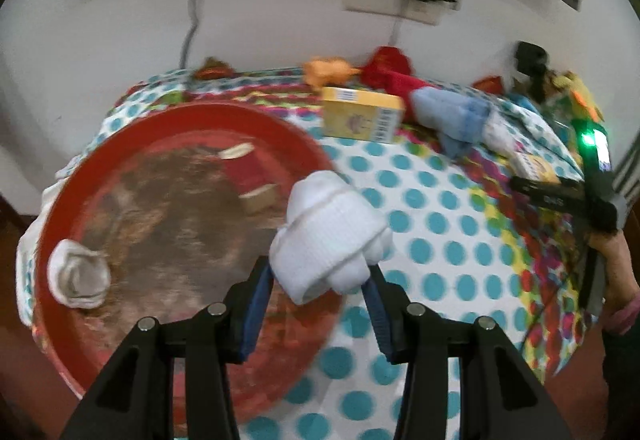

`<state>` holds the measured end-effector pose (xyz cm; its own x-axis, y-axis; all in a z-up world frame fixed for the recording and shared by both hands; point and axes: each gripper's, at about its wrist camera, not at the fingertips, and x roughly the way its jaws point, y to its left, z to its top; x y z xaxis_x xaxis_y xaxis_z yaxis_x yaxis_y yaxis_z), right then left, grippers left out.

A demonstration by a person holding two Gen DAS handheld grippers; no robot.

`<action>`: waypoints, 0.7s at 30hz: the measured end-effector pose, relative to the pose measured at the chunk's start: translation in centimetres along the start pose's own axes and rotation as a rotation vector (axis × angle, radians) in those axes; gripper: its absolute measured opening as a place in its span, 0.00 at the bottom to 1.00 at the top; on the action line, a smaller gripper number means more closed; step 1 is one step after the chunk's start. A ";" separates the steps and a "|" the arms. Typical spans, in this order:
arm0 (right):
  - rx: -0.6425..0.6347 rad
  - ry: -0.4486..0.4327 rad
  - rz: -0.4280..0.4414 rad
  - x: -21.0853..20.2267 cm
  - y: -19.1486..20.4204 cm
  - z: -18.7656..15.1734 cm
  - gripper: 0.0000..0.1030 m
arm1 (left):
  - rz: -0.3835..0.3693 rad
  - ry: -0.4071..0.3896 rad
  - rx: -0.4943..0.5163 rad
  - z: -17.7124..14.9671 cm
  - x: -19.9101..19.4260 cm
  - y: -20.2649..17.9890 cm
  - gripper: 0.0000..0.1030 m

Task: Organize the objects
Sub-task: 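Carry the white sock to the red tray and release it with the left gripper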

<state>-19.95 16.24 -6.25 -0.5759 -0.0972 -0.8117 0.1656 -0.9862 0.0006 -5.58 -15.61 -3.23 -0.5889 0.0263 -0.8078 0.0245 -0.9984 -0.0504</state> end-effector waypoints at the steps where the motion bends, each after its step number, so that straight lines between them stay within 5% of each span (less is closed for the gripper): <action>1: 0.000 0.000 0.000 0.0 0.0 0.0 0.96 | 0.005 0.003 -0.020 0.2 0.0 1.0 0.45; 21: 0.002 0.001 -0.003 0.1 0.1 0.1 0.97 | 0.202 0.042 -0.235 3.5 3.5 17.6 0.45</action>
<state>-20.04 16.14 -6.29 -0.5760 -0.0943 -0.8120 0.1623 -0.9867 -0.0005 -10.06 -33.24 -4.86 -0.5189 -0.1646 -0.8388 0.3264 -0.9451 -0.0164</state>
